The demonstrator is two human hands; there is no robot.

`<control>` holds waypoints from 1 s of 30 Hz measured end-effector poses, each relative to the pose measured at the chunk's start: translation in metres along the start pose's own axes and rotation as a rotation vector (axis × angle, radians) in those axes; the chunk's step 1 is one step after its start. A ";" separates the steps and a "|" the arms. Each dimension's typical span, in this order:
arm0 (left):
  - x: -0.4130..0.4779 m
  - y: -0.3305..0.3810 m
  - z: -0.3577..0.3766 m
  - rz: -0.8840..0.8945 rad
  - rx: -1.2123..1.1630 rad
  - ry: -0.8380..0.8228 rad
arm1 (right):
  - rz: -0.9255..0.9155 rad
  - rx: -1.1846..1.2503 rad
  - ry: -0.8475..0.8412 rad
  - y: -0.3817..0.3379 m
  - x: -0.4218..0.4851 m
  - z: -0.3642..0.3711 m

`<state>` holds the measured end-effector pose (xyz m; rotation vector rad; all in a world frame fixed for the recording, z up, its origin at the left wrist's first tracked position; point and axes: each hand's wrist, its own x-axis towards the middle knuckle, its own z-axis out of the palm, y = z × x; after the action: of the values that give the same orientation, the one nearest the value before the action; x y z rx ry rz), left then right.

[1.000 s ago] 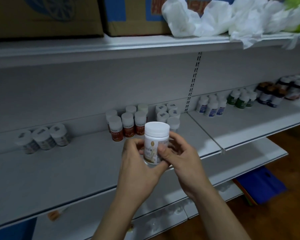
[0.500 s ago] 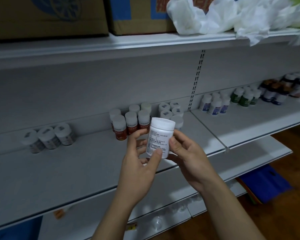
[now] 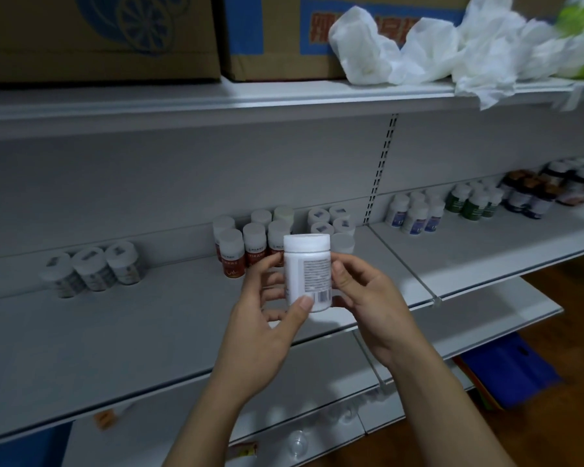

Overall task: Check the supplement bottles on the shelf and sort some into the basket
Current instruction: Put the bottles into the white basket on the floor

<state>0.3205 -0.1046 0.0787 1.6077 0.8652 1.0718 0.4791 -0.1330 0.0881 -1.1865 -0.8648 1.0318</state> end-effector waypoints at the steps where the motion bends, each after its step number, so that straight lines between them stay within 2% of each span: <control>1: -0.001 -0.001 -0.001 0.006 -0.024 -0.005 | 0.004 0.017 -0.033 -0.001 0.000 0.000; 6: -0.004 0.002 -0.001 0.016 -0.005 -0.052 | 0.037 0.091 -0.177 -0.005 0.000 0.003; 12: -0.001 0.001 -0.004 0.010 0.107 0.053 | 0.052 -0.001 -0.204 -0.010 0.001 0.007; 17: -0.004 -0.007 -0.007 -0.035 -0.026 0.036 | 0.100 0.022 -0.211 -0.006 0.004 -0.001; 21: -0.009 -0.017 -0.007 -0.055 -0.066 0.028 | 0.107 -0.024 -0.301 -0.003 0.001 -0.001; 25: -0.010 -0.019 -0.012 -0.047 -0.075 0.031 | 0.030 -0.107 -0.385 -0.007 -0.001 -0.002; 30: -0.012 -0.008 -0.015 0.032 0.036 0.093 | -0.097 -0.130 -0.460 -0.018 -0.008 -0.005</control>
<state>0.3023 -0.1080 0.0702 1.6171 0.9275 1.1673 0.4843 -0.1427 0.1051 -1.0149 -1.3536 1.2040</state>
